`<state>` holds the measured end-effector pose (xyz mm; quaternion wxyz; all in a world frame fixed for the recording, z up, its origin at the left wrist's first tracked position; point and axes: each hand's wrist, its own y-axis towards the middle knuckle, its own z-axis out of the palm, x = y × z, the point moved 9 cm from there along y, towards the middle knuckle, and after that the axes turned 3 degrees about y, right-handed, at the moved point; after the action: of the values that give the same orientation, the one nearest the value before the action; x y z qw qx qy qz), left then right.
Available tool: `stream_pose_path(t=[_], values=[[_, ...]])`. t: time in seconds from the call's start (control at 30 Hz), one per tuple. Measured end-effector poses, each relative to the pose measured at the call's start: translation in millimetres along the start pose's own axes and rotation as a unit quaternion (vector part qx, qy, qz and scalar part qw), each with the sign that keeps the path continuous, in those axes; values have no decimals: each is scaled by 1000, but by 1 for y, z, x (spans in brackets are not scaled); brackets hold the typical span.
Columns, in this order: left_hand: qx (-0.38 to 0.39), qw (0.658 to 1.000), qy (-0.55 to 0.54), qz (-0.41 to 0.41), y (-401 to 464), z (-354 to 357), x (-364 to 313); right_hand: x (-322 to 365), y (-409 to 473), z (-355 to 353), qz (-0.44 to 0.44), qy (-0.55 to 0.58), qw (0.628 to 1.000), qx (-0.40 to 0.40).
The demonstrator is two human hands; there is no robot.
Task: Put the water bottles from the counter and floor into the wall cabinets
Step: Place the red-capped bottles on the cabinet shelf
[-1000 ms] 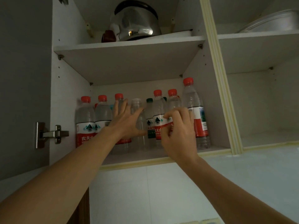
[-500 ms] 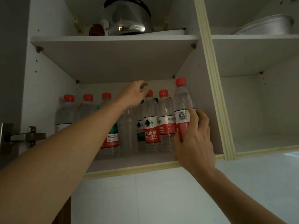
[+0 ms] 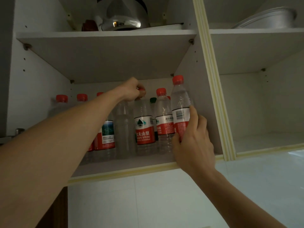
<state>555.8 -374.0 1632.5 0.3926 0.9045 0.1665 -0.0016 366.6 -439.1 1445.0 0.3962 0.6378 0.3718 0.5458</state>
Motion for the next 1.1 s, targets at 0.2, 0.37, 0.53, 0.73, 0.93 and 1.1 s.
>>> stream_pose_path(t=[0.2, 0.37, 0.53, 0.73, 0.93, 1.1], values=[[-25, 1000, 17, -2, -7, -3, 9, 0, -1, 0, 1, 4, 1000, 4], [-36, 998, 45, 0, -6, -1, 8, 1, -1, -1, 4, 2, 1000, 5], [-19, 998, 56, -13, -7, 3, 7, 0, -1, -1, 6, 1, 1000, 8], [-97, 990, 96, 41, -34, -1, -16, -3, 0, 0, 22, 12, 1000, 11], [-78, 992, -68, 74, -65, 31, -43, -4, 0, -2, 40, 17, 999, 16], [36, 979, -199, 38, -59, 58, -47, -5, 0, -3, 47, 12, 999, 15]])
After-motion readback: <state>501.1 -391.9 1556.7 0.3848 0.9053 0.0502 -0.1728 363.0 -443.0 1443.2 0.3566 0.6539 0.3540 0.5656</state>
